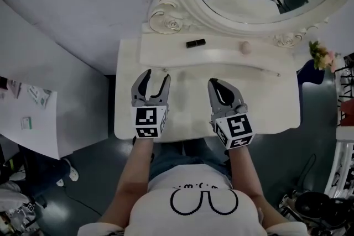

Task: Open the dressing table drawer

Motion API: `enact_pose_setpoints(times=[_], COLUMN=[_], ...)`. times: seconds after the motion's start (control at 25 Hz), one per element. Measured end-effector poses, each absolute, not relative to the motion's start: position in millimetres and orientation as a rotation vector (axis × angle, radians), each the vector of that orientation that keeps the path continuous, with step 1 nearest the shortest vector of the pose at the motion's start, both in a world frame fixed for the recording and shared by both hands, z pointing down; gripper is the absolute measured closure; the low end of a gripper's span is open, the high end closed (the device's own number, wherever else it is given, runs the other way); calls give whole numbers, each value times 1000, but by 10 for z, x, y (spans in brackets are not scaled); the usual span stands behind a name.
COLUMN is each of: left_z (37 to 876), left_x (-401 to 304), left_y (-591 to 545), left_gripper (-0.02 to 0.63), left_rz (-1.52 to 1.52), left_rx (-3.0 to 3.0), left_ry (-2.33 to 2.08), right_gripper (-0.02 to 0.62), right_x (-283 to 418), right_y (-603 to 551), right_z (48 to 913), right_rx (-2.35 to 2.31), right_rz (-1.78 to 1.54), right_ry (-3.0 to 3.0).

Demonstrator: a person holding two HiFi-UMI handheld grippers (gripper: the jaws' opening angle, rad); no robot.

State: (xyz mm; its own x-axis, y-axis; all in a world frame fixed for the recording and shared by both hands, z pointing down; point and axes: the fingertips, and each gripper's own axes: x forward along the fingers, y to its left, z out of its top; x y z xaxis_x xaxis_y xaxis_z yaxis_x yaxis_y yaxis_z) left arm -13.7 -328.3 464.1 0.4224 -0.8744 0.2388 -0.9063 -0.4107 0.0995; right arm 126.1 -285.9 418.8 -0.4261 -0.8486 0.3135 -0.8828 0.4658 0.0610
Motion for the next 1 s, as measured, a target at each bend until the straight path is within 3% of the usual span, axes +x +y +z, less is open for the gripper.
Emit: enact_pose_setpoints(times=[0.4, 0.8, 0.84, 0.88, 1.0], left_z=[5640, 5929, 5929, 5931, 5941], left_x=[56, 64, 48, 33, 26], left_y=[-3473, -3753, -3763, -3767, -3758], left_gripper=[376, 380, 480, 512, 514], left_rz=[403, 540, 553, 564, 577], left_rx=[2229, 2117, 2115, 2115, 2103], left_ry=[-1549, -1640, -1653, -1661, -1647], right_gripper=[598, 598, 598, 598, 598], right_x=[1520, 1480, 1482, 1484, 1498], right_y=[-3075, -3135, -3133, -3133, -3139], right_z=[4897, 5190, 5195, 5198, 5197], right_rx=[1394, 1298, 1294, 1291, 1291], right_rz=[363, 413, 414, 415, 417], right_ry=[-2361, -2338, -2338, -2338, -2338])
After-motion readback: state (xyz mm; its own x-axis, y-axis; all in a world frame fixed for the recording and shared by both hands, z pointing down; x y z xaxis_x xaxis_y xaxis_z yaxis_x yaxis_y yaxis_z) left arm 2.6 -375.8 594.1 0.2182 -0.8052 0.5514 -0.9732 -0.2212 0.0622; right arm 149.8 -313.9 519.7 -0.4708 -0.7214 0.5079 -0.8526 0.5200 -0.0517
